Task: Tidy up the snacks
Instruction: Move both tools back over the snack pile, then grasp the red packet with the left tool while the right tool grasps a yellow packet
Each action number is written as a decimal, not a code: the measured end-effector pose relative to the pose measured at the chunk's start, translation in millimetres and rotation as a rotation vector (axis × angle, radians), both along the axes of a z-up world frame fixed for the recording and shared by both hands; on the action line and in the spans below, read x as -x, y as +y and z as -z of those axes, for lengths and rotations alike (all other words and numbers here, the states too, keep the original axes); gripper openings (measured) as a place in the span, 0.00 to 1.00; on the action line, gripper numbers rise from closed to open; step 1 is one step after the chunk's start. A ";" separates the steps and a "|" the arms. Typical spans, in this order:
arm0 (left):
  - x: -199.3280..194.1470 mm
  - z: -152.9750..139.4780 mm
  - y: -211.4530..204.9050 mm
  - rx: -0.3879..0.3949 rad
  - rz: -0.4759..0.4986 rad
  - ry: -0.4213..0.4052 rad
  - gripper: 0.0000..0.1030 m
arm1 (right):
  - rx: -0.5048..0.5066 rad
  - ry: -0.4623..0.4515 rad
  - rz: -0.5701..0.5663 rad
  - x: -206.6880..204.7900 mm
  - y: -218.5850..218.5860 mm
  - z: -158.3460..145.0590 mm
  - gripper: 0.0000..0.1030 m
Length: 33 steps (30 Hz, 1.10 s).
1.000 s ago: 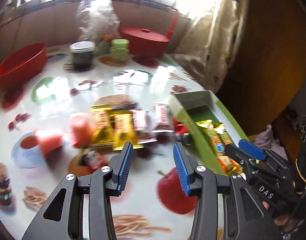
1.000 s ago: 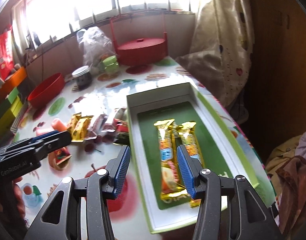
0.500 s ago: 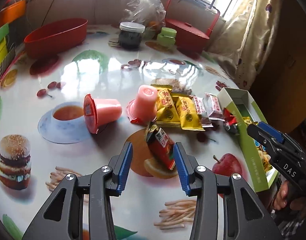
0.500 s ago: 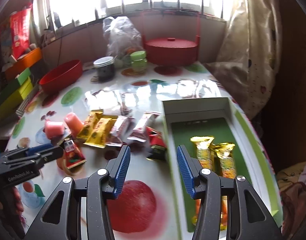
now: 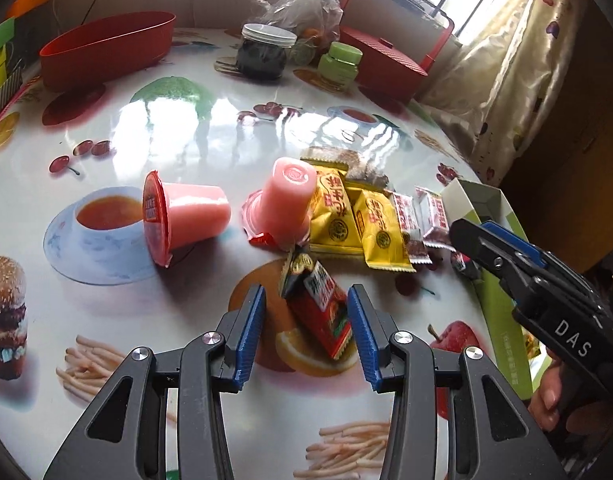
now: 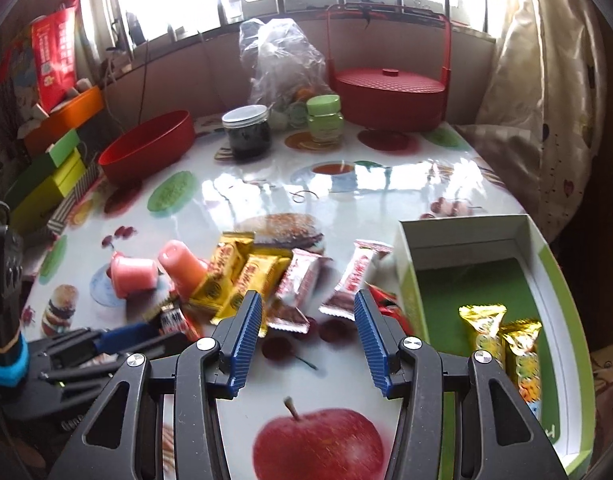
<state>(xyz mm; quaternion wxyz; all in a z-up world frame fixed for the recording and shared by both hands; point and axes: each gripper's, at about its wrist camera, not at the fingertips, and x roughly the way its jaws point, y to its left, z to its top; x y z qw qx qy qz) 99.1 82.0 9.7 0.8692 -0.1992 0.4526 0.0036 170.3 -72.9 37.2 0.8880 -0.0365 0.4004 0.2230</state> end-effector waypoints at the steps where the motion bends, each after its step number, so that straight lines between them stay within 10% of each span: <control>1: -0.7 -0.1 0.9 0.000 -0.012 0.000 0.43 | -0.005 0.004 -0.006 -1.5 2.8 0.9 0.47; 33: 11.9 0.6 12.1 -0.128 -0.021 0.012 0.42 | -0.006 0.063 -0.099 -20.8 52.0 30.5 0.36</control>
